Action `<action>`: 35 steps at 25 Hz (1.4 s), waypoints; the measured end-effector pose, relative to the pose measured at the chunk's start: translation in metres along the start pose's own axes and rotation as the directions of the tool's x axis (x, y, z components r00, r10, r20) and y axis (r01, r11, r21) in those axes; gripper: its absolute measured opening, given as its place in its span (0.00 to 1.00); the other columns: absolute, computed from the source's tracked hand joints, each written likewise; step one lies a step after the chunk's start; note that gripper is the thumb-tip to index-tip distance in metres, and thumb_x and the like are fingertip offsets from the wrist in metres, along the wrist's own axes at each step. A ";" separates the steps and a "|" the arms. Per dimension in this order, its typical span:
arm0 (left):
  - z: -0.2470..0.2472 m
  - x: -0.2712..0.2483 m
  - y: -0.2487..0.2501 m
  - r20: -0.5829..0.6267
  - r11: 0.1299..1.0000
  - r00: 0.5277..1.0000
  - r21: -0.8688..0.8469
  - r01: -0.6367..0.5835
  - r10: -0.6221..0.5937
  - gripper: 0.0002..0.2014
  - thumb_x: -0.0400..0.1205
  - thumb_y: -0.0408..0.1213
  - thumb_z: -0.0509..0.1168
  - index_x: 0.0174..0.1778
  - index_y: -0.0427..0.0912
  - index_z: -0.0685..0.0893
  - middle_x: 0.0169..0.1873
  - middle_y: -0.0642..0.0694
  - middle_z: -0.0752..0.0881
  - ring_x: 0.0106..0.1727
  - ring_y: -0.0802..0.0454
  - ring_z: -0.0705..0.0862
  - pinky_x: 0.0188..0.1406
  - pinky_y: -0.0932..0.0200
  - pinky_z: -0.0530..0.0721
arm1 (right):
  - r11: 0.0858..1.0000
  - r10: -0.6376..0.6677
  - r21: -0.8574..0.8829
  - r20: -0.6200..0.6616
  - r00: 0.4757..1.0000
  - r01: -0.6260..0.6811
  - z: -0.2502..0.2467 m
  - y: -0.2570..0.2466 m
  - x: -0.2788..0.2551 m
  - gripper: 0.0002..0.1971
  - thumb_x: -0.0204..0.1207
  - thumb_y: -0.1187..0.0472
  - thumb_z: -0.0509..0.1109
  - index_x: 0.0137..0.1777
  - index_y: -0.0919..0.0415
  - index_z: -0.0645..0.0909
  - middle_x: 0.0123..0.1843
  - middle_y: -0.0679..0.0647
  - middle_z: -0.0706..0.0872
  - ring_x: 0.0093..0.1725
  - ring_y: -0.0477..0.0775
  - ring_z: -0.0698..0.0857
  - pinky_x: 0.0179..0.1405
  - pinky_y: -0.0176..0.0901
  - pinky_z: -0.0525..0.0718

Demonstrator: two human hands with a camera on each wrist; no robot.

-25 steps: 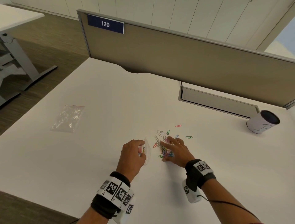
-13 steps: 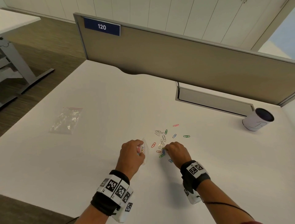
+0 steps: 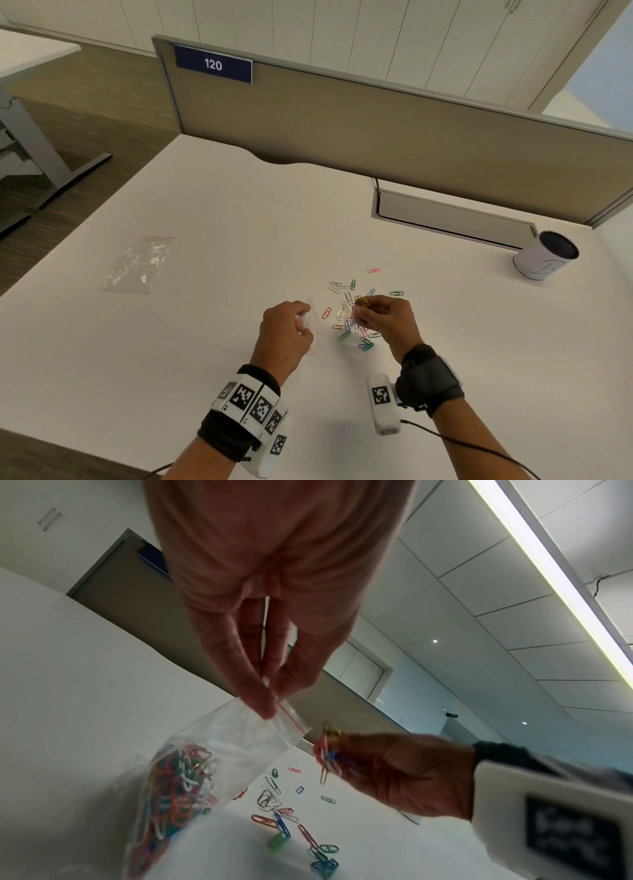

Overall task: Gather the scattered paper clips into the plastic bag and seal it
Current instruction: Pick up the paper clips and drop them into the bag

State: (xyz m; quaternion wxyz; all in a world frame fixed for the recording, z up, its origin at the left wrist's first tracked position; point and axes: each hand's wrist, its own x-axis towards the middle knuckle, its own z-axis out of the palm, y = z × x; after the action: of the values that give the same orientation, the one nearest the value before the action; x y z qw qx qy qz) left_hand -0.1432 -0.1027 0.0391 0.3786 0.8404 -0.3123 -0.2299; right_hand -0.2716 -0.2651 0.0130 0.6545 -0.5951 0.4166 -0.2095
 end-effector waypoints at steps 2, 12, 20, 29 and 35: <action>0.000 0.001 0.001 0.001 1.000 1.000 -0.003 -0.003 0.003 0.20 0.73 0.27 0.72 0.61 0.41 0.83 0.54 0.42 0.88 0.52 0.48 0.86 0.57 0.48 0.88 | 0.987 -0.011 0.160 0.053 0.999 0.003 0.011 -0.016 -0.012 0.10 0.69 0.74 0.75 0.51 0.75 0.86 0.41 0.67 0.91 0.39 0.60 0.90 0.42 0.41 0.91; -0.002 0.000 0.004 0.004 0.999 0.999 -0.020 0.034 -0.034 0.21 0.71 0.26 0.74 0.61 0.39 0.83 0.49 0.40 0.89 0.50 0.45 0.87 0.49 0.46 0.90 | 0.997 -0.029 -0.069 0.166 0.986 0.041 0.067 -0.030 -0.027 0.09 0.70 0.72 0.75 0.49 0.74 0.86 0.44 0.73 0.90 0.37 0.59 0.90 0.42 0.47 0.92; -0.007 0.000 0.001 -0.030 0.999 0.999 -0.010 0.036 -0.036 0.25 0.72 0.29 0.75 0.66 0.39 0.80 0.54 0.40 0.88 0.49 0.50 0.87 0.50 0.54 0.90 | 0.883 -0.059 -0.448 0.185 0.981 0.138 0.078 -0.032 -0.024 0.04 0.68 0.72 0.75 0.43 0.69 0.87 0.35 0.67 0.90 0.29 0.55 0.85 0.39 0.52 0.91; -0.009 -0.001 0.001 -0.015 1.000 1.000 0.016 0.000 0.000 0.24 0.73 0.32 0.74 0.66 0.42 0.81 0.58 0.42 0.87 0.47 0.53 0.87 0.48 0.60 0.88 | 0.836 0.078 -0.545 0.238 0.968 0.066 0.087 -0.039 -0.014 0.10 0.79 0.66 0.66 0.49 0.71 0.86 0.48 0.71 0.89 0.42 0.62 0.90 0.48 0.52 0.91; -0.010 0.001 0.001 -0.014 1.000 1.000 0.024 0.017 -0.016 0.24 0.72 0.32 0.75 0.65 0.41 0.81 0.57 0.41 0.88 0.49 0.49 0.88 0.50 0.54 0.89 | 0.915 0.226 -0.391 0.305 0.925 -0.095 0.082 -0.053 -0.020 0.12 0.79 0.68 0.56 0.53 0.69 0.80 0.53 0.67 0.87 0.49 0.58 0.86 0.45 0.45 0.87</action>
State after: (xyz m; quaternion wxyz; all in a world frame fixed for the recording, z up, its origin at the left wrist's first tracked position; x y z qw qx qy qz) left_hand -0.1365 -0.0989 0.0464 0.3688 0.8490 -0.3054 -0.2234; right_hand -0.2059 -0.2114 0.0650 0.6086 -0.6981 0.3757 0.0352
